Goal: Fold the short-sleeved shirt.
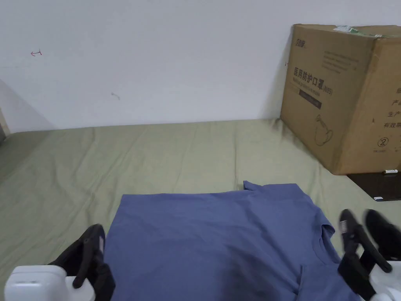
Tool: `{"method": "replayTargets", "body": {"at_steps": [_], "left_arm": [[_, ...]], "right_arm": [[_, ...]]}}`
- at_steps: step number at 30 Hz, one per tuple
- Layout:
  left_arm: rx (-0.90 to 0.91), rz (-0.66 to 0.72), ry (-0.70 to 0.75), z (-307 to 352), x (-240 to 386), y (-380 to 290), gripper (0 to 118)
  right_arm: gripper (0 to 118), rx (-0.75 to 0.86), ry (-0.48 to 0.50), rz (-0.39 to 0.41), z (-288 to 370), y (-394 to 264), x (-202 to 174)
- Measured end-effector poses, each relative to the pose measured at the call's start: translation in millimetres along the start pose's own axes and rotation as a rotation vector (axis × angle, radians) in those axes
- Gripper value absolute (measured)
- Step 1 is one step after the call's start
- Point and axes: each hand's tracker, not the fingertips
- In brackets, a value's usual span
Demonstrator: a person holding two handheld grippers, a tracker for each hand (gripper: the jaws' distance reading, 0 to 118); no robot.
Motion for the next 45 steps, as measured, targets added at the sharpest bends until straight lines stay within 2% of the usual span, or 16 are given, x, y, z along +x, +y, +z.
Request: {"method": "replayTargets", "body": {"at_steps": [2, 8, 15, 16, 18, 19, 27, 31, 32, 34, 35, 40, 41, 43, 44, 45], "left_arm": [[0.02, -0.093, -0.07, -5, 5, 4, 0], [-0.1, -0.047, -0.041, -28, -5, 11, 0], [-0.781, 0.106, -0.206, -102, -91, 0, 1], [-0.873, 0.143, -0.205, -104, -103, -10, 16], [-1.005, 0.178, -0.191, -102, -122, -32, 108], [-1.06, 0.156, -0.171, -97, -128, -46, 118], [-1.247, 0.022, -0.047, -84, -129, -131, 108], [-1.174, -0.185, -0.03, -78, -99, -128, 98], [-1.126, -0.239, -0.061, -73, -90, -122, 82], [-1.023, -0.262, -0.154, -61, -72, -109, 21], [-0.973, -0.266, -0.154, -56, -70, -102, 4], [-0.883, -0.09, -0.142, -52, -70, -81, 4], [-0.873, -0.051, -0.134, -52, -73, -77, 4], [-0.84, -0.002, -0.122, -50, -76, -72, 4], [-0.829, 0.027, -0.122, -49, -78, -71, 4], [-0.824, 0.049, -0.122, -50, -79, -70, 4]], "right_arm": [[0, -0.058, 0.005, -0.011, -13, -3, -5], [0, -0.067, -0.021, -0.113, -27, -1, 5], [0, -0.242, 0.05, -0.042, -63, -13, 26], [0, -0.267, 0.058, -0.044, -67, -12, 24], [0, -0.289, 0.08, -0.05, -67, -16, 25], [0, -0.301, 0.093, -0.047, -65, -18, 24], [0, -0.4, 0.186, -0.006, -51, -35, 11], [0, -0.421, 0.205, 0.068, -42, -40, 16], [0, -0.424, 0.2, 0.094, -39, -40, 19], [0, -0.434, 0.184, 0.123, -33, -43, 27], [0, -0.446, 0.178, 0.128, -30, -44, 32], [1, -0.659, 0.151, 0.014, -32, -57, 81], [20, -0.72, 0.157, -0.034, -36, -62, 95], [99, -0.851, 0.146, -0.114, -44, -76, 119], [116, -0.939, 0.111, -0.123, -50, -86, 130], [116, -1.011, 0.114, -0.118, -53, -96, 136]]}}
